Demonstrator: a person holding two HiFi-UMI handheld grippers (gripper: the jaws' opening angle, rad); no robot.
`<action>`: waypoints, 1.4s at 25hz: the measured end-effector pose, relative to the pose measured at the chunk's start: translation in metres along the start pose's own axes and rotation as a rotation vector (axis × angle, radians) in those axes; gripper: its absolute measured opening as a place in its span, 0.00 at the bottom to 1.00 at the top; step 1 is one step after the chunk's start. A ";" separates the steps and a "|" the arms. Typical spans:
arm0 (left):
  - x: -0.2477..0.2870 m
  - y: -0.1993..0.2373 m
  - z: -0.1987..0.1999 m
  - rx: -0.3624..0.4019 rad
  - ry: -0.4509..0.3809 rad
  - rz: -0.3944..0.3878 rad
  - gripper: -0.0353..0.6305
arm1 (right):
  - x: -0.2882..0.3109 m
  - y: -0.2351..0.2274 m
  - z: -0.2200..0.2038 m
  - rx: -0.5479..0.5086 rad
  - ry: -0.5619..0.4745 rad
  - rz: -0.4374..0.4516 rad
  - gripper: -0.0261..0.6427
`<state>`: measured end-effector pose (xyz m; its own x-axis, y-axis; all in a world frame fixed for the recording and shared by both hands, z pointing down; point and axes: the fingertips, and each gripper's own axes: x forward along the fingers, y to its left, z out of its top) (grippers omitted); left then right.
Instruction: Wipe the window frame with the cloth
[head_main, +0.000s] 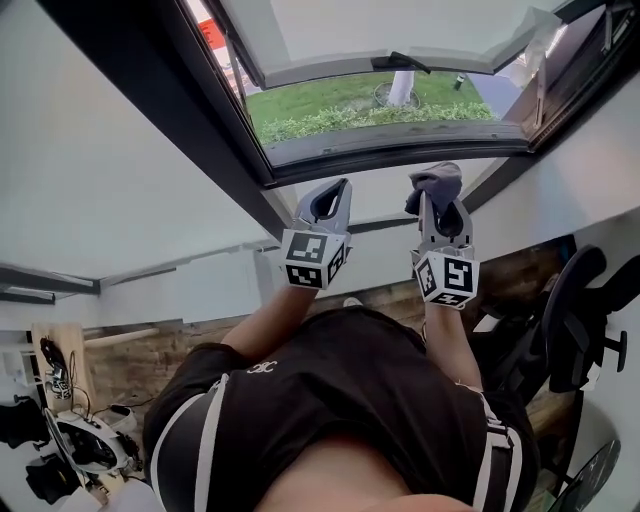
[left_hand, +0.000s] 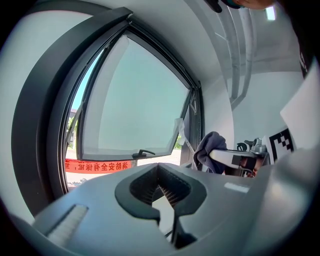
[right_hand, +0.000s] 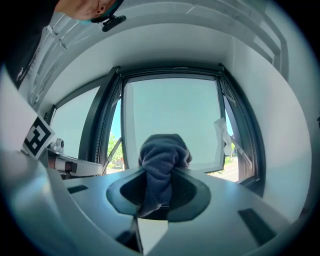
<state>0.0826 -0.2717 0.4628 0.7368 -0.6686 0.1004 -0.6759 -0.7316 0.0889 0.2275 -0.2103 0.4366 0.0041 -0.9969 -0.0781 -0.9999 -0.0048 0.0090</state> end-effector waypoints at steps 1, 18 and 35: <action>0.000 -0.001 0.001 0.000 -0.002 -0.003 0.07 | 0.000 0.000 0.000 0.000 0.002 0.001 0.19; 0.000 0.001 0.005 0.009 -0.005 0.014 0.07 | 0.006 0.001 0.000 0.016 -0.035 0.051 0.19; -0.007 0.006 0.000 -0.005 0.005 0.097 0.07 | 0.019 0.003 -0.007 0.032 -0.012 0.164 0.19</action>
<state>0.0735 -0.2709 0.4627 0.6674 -0.7358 0.1142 -0.7445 -0.6624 0.0830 0.2247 -0.2300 0.4423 -0.1588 -0.9832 -0.0898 -0.9870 0.1602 -0.0092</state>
